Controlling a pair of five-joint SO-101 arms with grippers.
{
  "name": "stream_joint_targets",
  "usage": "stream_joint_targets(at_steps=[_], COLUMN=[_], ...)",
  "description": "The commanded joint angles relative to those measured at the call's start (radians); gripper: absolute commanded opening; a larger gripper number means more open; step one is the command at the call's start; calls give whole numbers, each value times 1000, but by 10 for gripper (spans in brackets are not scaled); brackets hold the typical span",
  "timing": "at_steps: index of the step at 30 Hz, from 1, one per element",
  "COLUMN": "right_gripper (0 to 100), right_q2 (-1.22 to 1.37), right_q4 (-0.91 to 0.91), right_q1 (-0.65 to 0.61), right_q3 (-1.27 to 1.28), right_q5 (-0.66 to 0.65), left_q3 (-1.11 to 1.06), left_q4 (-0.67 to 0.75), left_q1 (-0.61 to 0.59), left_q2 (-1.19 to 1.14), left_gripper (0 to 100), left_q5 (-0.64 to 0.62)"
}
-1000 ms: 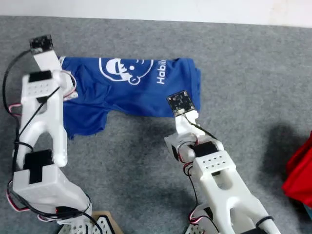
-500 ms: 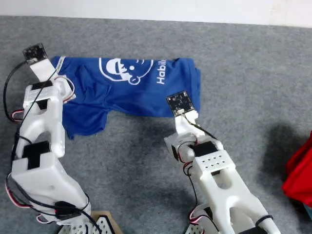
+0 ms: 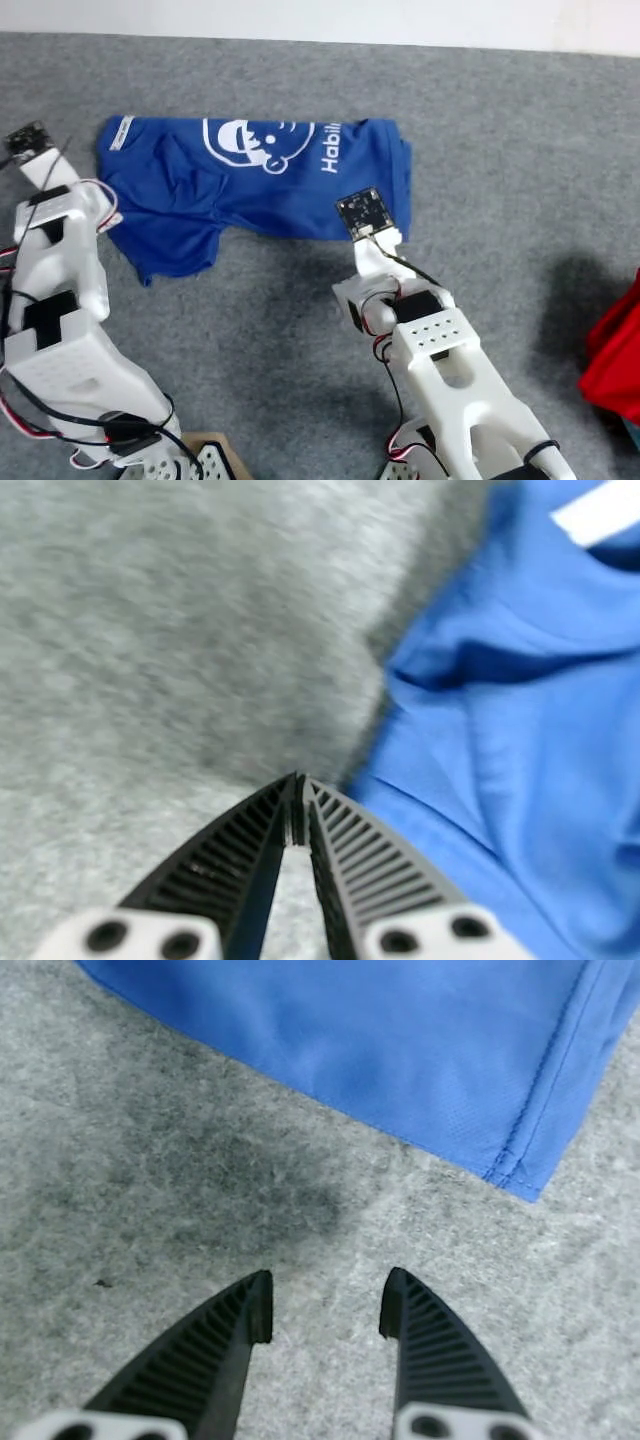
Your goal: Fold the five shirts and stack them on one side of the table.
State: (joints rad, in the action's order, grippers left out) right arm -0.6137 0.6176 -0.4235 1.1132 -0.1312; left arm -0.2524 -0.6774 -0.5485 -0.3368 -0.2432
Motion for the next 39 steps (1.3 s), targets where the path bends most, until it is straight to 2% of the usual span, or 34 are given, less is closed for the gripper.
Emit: stream_joint_targets(at_steps=[1,8,12,17,30,39], right_gripper=[181,181,181,181,181,181], right_q2=[2,2,2,2,2,2], right_q4=[-19,-19,-21,-21,-21,-21], right_q1=[-16,-16,-16,-16,-15,-15], right_q3=[-41,-39,-39,-39,-39,-39], right_q5=[9,9,9,8,6,6], left_q3=[-4,64,99,151,323,452], left_q4=[8,8,9,12,12,8], left_q1=[-21,-15,-2,30,168,128], left_q2=[8,38,84,84,-113,-344], left_gripper=[6,6,6,6,6,6], left_q5=[-9,-26,-150,-193,-213,-213])
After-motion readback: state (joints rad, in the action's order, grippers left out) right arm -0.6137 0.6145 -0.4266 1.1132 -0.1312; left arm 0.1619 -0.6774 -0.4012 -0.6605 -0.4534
